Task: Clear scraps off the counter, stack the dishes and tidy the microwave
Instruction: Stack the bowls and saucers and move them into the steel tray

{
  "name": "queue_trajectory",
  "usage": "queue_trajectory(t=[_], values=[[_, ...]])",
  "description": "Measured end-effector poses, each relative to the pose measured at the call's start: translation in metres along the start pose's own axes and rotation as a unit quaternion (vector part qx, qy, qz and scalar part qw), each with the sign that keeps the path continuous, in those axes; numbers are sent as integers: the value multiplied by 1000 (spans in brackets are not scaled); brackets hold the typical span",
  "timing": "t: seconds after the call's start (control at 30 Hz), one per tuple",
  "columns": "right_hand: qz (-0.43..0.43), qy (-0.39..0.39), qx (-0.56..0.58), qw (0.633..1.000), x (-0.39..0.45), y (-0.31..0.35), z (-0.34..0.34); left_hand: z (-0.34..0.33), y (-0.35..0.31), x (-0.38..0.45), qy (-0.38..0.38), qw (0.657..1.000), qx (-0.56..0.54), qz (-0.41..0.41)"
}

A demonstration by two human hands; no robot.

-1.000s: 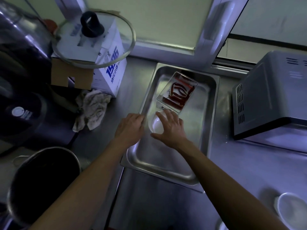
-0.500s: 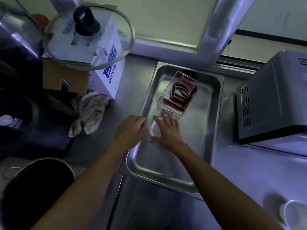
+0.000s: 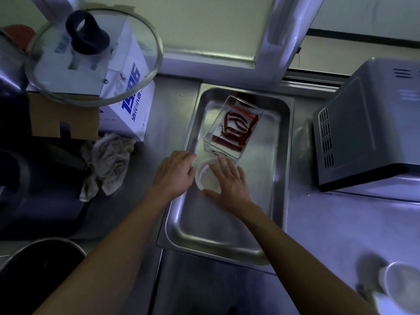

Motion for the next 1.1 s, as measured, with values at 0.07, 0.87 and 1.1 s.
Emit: queue_trajectory(t=[0.07,0.87,1.1], values=[[-1,-43,22,999,-8,-10,9,-1,-4,7,6,1000,8,-10],[-45,-19,36,998,9,-36,28,-22,-26,52,56,997,31,-47],[-32,-2,17,999,28,-39,36,-30,-16,53,77,995,56,-36]])
Point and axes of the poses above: each hand's wrist, its own x-axis towards the middle knuckle, its own z-axis out of the back of the hand, y = z × x, the point moved 6 cm from there along x, towards the middle knuckle, and after that the axes turned 11 degrees about -z, right-handed, at the moved point
